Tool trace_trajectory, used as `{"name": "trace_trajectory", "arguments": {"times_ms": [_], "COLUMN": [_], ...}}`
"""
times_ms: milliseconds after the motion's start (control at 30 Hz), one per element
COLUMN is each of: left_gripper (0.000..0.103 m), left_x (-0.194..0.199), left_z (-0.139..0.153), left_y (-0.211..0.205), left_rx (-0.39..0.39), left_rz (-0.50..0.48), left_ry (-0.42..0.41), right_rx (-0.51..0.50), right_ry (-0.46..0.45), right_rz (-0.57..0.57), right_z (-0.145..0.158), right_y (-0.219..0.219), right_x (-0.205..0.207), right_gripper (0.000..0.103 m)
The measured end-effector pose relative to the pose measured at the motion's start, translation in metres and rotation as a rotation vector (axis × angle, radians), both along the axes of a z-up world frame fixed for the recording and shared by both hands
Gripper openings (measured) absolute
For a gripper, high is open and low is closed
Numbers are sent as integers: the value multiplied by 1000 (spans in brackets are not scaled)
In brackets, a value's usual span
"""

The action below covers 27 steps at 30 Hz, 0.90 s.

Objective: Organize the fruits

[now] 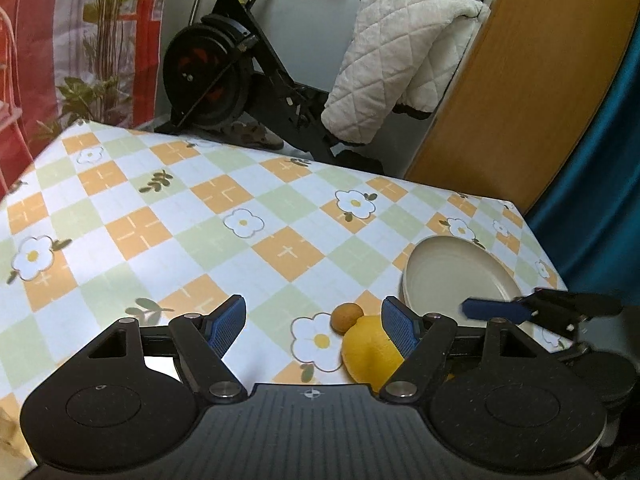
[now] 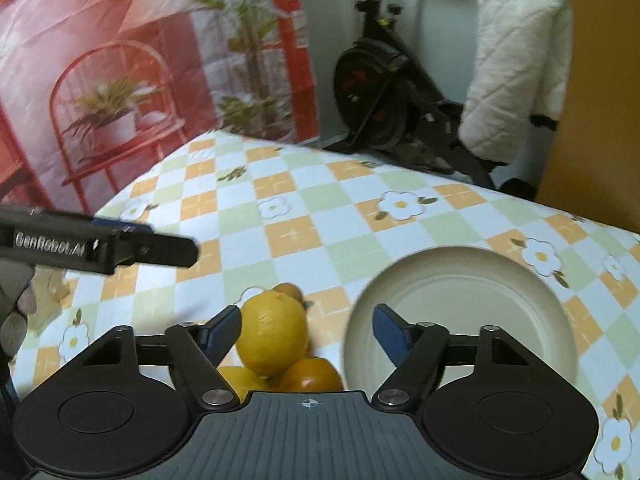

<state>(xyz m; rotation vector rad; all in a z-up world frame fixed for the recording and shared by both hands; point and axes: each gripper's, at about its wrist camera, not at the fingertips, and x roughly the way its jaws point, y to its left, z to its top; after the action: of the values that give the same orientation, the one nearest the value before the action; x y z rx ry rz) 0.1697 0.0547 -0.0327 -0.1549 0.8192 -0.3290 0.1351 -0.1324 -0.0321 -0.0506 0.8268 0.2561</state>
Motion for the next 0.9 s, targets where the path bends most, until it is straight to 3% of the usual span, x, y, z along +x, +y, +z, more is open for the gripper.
{"name": "trace_trajectory", "arguments": {"times_ms": [133,500,900], "left_gripper": [77,76,62], "left_x": [3,18,25], "left_z": [-7,-31,-58], "left_y": [-8,-27,-30], "left_rx": [-22,-75,-155], "left_rz": [-21,-87,-103], "left_ry": [22,111,206], "right_rx": [-7,0,27], "right_ry": [27,81,107], "right_rz": [57,85,81], "right_z": [-7,-23,-34], "right_y": [12,16,15], "right_x": [4,19,26], "right_gripper": [57,53,49]}}
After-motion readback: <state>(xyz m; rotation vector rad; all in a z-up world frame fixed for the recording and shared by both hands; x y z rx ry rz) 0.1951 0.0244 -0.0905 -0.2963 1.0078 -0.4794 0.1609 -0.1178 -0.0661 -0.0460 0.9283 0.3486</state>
